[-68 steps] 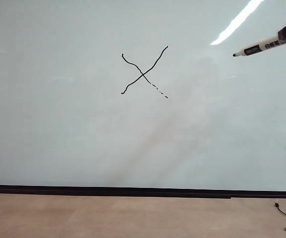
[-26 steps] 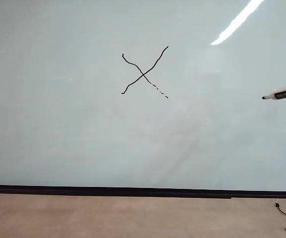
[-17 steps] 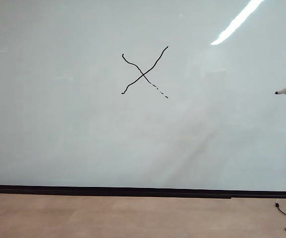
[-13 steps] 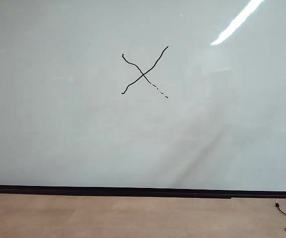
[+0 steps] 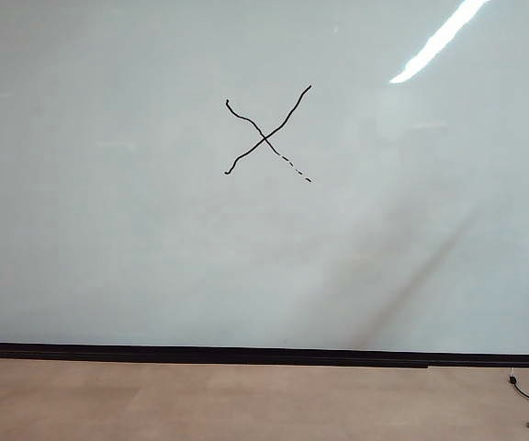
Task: Pick up the pen on the shelf to the right of the whiteboard and draw a cross mark.
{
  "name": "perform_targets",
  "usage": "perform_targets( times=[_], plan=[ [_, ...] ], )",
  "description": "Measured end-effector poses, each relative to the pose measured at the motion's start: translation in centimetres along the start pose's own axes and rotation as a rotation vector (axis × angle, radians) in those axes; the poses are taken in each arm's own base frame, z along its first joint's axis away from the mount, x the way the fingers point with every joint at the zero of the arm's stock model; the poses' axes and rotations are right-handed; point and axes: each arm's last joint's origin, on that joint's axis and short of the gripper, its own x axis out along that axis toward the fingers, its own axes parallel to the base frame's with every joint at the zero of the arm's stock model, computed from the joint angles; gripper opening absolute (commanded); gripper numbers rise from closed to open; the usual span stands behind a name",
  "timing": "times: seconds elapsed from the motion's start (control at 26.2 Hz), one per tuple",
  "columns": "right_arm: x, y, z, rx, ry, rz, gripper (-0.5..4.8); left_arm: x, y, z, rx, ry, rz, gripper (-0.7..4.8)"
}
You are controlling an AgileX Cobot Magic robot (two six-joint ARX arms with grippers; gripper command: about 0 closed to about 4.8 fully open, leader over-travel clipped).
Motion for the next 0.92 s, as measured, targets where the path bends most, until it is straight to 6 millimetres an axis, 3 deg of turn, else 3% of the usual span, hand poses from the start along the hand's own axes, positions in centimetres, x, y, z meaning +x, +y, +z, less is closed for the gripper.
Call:
perform_targets(
  times=[0.92],
  plan=[
    [-0.02, -0.89, 0.4, -0.002, -0.044, -0.056, -0.08, 0.0, 0.0, 0.0, 0.0, 0.0, 0.0, -0.04]
  ],
)
